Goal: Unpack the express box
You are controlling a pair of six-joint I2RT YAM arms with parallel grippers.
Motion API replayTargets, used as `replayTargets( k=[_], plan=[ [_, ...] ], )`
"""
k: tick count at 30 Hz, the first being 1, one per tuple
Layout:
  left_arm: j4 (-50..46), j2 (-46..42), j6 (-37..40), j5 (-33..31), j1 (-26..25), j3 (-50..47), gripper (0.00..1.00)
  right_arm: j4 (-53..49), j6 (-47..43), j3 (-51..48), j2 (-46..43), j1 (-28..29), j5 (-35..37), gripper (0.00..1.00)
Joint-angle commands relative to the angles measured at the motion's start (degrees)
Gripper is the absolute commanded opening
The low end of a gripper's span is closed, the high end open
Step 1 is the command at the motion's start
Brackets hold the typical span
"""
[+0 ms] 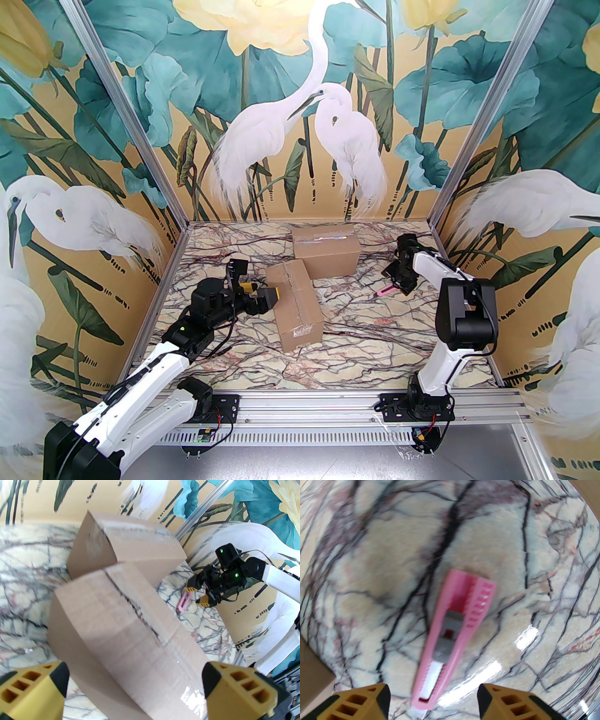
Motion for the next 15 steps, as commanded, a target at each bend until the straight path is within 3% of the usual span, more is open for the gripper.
replayTargets(
  k=[1, 15],
  plan=[
    [-4.1, 1.1, 4.5, -3.2, -0.2, 2.0, 0.99, 0.3, 2.4, 1.8, 1.5, -0.7, 2.4, 0.68],
    [-4.1, 4.6, 6.7, -2.9, -0.2, 5.8, 0.99, 4.3, 4.1, 3.0, 8.3, -1.4, 1.2, 0.61]
  ],
)
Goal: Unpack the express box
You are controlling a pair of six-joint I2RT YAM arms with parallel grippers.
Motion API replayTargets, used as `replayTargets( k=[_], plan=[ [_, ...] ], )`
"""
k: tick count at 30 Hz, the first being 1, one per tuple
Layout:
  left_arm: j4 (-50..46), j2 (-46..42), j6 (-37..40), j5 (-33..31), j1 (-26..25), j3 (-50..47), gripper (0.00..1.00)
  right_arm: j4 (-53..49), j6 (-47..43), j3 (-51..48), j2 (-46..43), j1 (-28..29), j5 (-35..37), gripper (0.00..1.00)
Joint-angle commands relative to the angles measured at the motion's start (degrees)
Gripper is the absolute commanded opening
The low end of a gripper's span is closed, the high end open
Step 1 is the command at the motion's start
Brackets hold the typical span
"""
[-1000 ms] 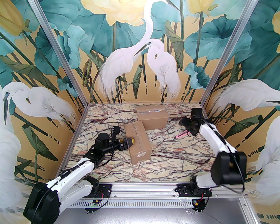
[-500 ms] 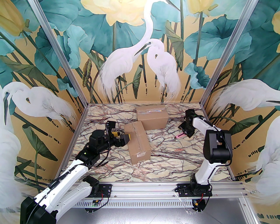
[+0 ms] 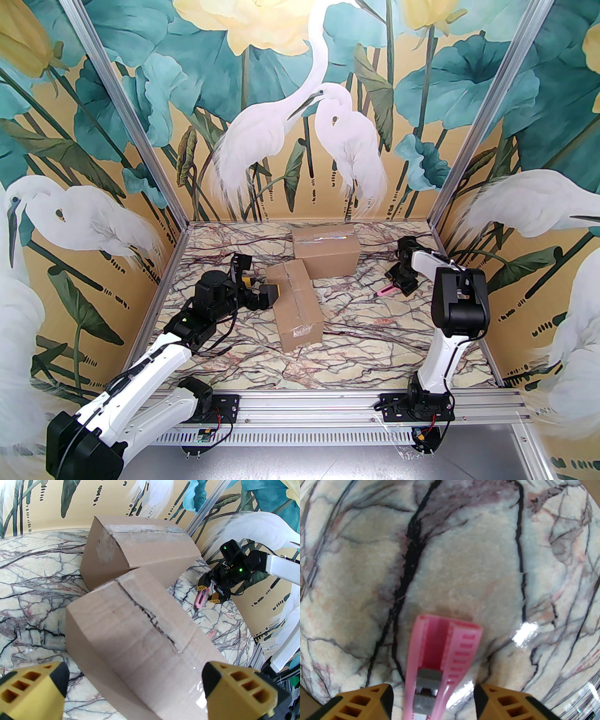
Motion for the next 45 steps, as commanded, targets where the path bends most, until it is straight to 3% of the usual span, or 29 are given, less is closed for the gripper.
replayTargets(
  k=[1, 17, 25, 33, 40, 45],
  plan=[
    [-1.5, 0.7, 1.5, -1.0, -0.2, 2.0, 0.99, 2.0, 1.4, 0.8, 2.1, -0.1, -0.2, 0.59],
    [-7.2, -0.1, 6.3, -3.0, -0.2, 6.5, 0.99, 3.1, 1.2, -0.5, 1.5, -0.1, 1.9, 0.33],
    [-11.0, 2.0, 10.2, -0.3, -0.3, 12.7, 0.99, 4.6, 1.4, -3.1, -5.8, 0.4, 1.9, 0.31],
    [-14.8, 12.8, 13.9, 8.4, -1.3, 27.1, 0.98, 5.1, -0.7, -5.8, -21.6, 4.0, 3.2, 0.28],
    [-11.4, 28.5, 17.3, 12.5, -10.8, 40.5, 0.95, 6.7, -5.0, -3.5, -34.3, 12.0, 3.7, 0.28],
    [-7.3, 38.4, 16.0, 15.3, -15.0, 47.0, 0.93, 7.7, -6.7, 0.0, -36.4, 16.2, 1.2, 0.27]
  ],
)
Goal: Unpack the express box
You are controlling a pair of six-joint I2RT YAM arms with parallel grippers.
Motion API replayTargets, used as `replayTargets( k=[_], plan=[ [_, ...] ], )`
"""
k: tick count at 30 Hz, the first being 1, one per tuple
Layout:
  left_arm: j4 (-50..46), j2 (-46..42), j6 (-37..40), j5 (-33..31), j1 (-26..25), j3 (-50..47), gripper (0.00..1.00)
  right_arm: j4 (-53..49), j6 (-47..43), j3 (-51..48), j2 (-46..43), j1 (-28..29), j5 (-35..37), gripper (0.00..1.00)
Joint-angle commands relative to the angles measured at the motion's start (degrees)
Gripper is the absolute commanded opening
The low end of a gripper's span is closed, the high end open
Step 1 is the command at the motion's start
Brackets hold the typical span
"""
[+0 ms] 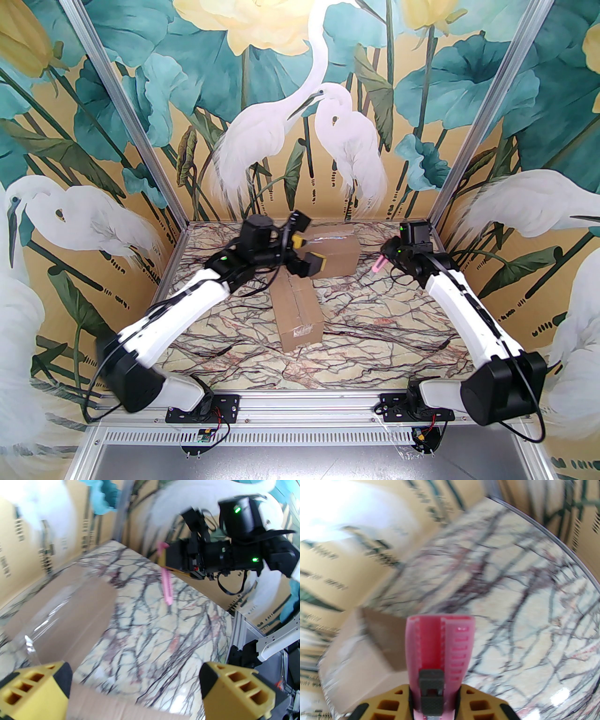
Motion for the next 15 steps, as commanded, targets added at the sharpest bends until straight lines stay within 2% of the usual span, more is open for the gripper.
replayTargets(
  k=[1, 6, 15],
  plan=[
    [2.7, 4.7, 0.0, 3.9, -2.2, 4.1, 0.93, 1.3, -2.5, 3.1, -0.6, 1.8, -1.3, 0.27],
    [4.8, 9.5, -1.2, 5.5, -4.6, 7.5, 0.91, 3.8, -3.6, 3.3, -1.4, 5.3, -2.4, 0.27],
    [6.1, 14.0, -4.0, 5.7, -4.6, 10.0, 0.88, 8.1, -4.3, 0.7, -3.6, 8.1, -4.6, 0.27]
  ],
)
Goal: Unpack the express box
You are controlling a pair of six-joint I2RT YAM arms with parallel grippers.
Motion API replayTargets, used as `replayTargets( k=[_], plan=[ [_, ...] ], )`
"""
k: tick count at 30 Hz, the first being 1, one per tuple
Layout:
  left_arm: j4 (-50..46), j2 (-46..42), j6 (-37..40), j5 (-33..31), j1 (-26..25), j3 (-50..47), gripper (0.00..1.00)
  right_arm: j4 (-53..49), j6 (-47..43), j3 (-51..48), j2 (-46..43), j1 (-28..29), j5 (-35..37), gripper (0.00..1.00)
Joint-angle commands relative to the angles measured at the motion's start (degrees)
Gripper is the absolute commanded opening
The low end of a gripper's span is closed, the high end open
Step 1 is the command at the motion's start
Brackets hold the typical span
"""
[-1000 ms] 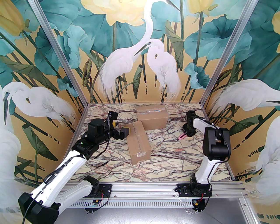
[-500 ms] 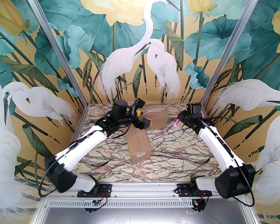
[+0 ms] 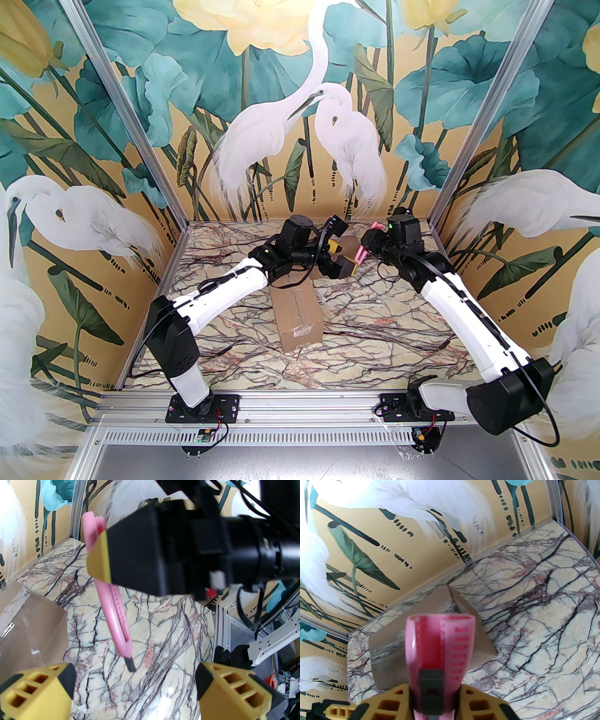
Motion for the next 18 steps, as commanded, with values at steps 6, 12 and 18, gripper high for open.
replayTargets(
  k=[6, 12, 18],
  plan=[
    [2.7, 4.3, -4.7, 4.8, 0.0, 3.7, 0.82, 6.6, -2.7, -2.6, -3.4, 2.5, -0.8, 0.27],
    [3.1, 6.6, -6.4, 5.6, 0.1, 5.9, 0.73, 7.9, -3.9, -3.2, -4.0, 3.7, 0.6, 0.26],
    [3.8, 7.8, -7.7, 7.2, 0.2, 7.1, 0.55, 9.7, -4.0, -4.7, -4.7, 4.1, 1.4, 0.26]
  ],
)
